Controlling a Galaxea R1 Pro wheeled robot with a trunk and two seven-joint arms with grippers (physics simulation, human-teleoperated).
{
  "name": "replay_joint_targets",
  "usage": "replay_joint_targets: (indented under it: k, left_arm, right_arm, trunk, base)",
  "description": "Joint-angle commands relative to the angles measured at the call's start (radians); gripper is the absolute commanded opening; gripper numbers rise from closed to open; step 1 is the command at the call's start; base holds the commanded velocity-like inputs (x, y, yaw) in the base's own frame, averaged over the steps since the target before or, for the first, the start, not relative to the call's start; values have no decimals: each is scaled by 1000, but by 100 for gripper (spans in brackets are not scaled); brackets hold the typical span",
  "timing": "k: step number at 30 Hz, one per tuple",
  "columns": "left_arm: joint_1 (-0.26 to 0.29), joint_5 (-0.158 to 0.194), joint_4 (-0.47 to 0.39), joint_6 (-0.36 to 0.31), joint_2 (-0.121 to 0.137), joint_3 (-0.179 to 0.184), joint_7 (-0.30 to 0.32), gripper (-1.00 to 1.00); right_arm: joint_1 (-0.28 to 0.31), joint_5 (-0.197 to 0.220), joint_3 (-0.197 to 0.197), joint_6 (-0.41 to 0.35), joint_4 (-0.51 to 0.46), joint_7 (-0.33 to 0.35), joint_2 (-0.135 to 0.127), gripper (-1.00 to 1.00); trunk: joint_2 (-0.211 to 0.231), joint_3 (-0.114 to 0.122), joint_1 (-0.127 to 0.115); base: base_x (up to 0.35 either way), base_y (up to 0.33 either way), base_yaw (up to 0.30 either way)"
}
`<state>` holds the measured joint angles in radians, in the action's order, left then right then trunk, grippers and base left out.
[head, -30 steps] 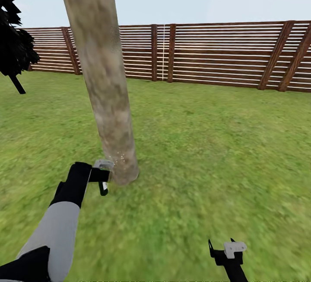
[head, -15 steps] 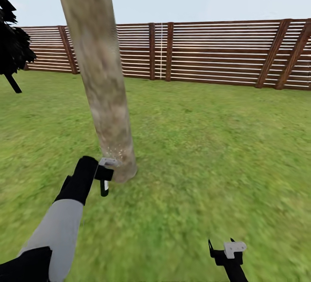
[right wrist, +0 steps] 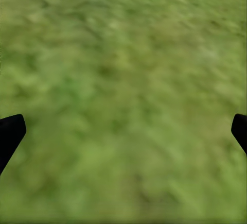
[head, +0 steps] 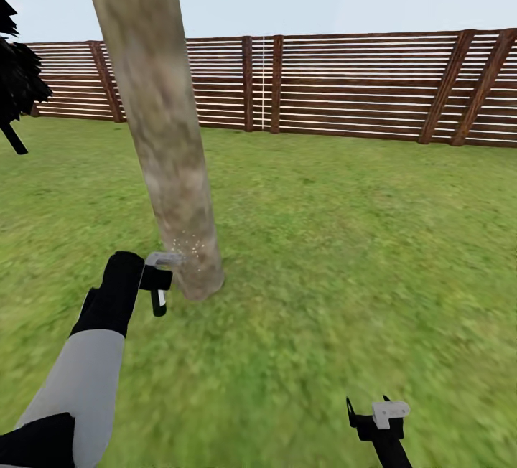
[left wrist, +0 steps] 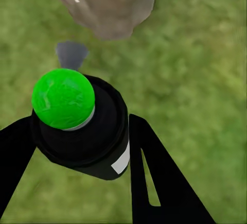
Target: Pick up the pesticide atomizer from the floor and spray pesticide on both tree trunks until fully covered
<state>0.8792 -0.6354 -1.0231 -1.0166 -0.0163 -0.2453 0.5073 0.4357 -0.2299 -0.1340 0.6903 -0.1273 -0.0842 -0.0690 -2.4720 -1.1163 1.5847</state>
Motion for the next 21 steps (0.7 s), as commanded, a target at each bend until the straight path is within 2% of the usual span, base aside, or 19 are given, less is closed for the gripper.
replay_joint_targets:
  k: [1, 3, 5, 7, 9, 12, 15, 16, 18, 21]
  left_arm:
    - [-1, 5, -1, -1, 3, 0, 0, -100]
    - [-5, 5, -12, -1, 0, 6, 0, -100]
    - [-3, 7, -76, -2, -19, 9, 1, -100]
    - [1, 6, -90, -2, -45, 12, 5, -100]
    - [3, 7, -110, -2, -55, 13, 7, -100]
    - [5, 5, -128, -3, -34, 4, 26, -100]
    - [27, 5, -130, -3, 28, 1, 71, -100]
    - [30, 5, -130, -3, 31, 2, 74, -100]
    - [33, 4, -130, -5, 20, 11, 76, -100]
    - [35, 1, -130, -5, -49, 59, 77, -100]
  right_arm:
    - [0, 0, 0, 0, 0, 0, 0, 100]
    - [0, 0, 0, 0, 0, 1, 0, 100]
    - [0, 0, 0, 0, 0, 1, 0, 100]
    - [0, 0, 0, 0, 0, 1, 0, 100]
    - [0, 0, 1, 0, 0, 1, 0, 100]
    - [0, 0, 1, 0, 0, 1, 0, 100]
    - [0, 0, 0, 0, 0, 1, 0, 100]
    - [0, 0, 0, 0, 0, 1, 0, 100]
    - [0, 0, 1, 0, 0, 1, 0, 100]
    - [0, -1, 1, 0, 0, 2, 0, 100]
  trunk:
    - [0, 0, 0]
    - [0, 0, 0]
    - [0, 0, 0]
    - [0, 0, 0]
    - [0, 0, 0]
    - [0, 0, 0]
    - [0, 0, 0]
    - [0, 0, 0]
    - [0, 0, 0]
    - [0, 0, 0]
  base:
    - [-15, 0, 0]
    - [-194, 0, 0]
    - [-246, 0, 0]
    - [-72, 0, 0]
    - [-17, 0, 0]
    - [-2, 0, 0]
    - [0, 0, 0]
    - [0, 0, 0]
    - [0, 0, 0]
    - [0, 0, 0]
